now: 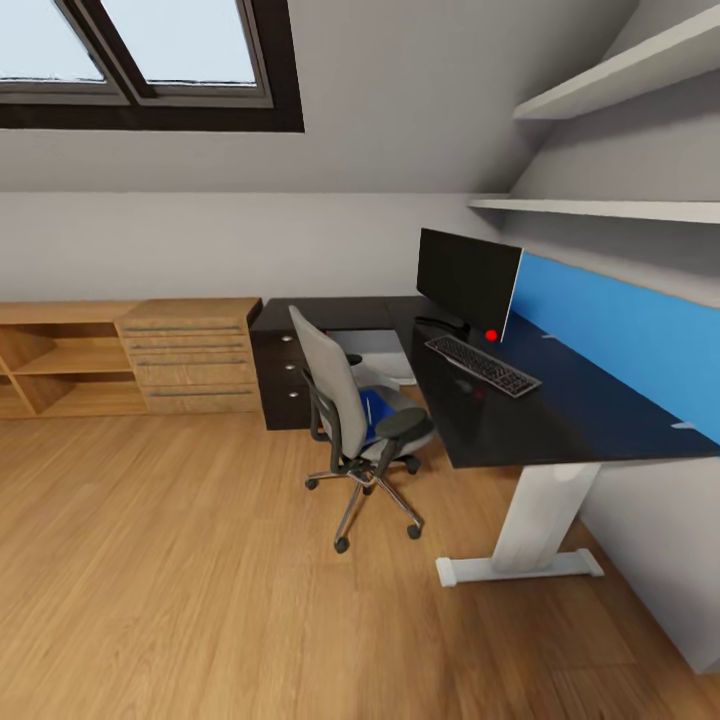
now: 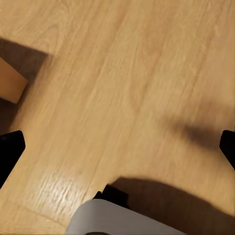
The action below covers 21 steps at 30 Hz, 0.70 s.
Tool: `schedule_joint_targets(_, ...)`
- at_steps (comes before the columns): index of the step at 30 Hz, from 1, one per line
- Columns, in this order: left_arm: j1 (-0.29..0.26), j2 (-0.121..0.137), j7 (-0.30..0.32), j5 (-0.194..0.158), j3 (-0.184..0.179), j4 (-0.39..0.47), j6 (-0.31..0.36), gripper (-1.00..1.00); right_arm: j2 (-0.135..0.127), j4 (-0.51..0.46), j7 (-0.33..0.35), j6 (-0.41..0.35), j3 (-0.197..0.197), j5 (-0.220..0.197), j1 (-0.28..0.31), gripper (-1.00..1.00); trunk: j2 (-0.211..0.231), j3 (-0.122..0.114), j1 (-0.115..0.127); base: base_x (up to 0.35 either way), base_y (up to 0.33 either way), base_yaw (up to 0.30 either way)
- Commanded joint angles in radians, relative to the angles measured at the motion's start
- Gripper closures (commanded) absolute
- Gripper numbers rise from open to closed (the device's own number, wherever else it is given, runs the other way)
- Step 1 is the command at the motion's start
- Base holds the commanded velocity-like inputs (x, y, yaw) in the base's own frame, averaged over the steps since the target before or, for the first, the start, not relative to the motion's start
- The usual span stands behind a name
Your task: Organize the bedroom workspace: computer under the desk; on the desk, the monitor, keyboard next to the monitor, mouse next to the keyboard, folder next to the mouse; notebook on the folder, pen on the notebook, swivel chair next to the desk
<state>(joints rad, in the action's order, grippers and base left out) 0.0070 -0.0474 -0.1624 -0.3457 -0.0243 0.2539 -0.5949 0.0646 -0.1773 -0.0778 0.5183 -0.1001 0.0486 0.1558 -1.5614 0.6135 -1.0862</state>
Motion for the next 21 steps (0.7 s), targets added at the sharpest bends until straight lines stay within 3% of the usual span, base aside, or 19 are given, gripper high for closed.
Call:
schedule_joint_targets(1,0.001,-0.002,-0.013,0.002,-0.003,0.002,0.000,-1.00,0.000,0.001,-0.008,0.002,-0.006,0.005,0.001,-1.00,-0.008,0.004,-0.004,0.000,0.000,0.000)
schedule_joint_targets(21,0.001,-0.013,-0.064,0.005,-0.006,0.002,0.000,-1.00,0.000,0.001,-0.010,0.002,-0.006,0.005,0.001,-1.00,-0.148,0.067,-0.081,0.000,0.005,0.000)
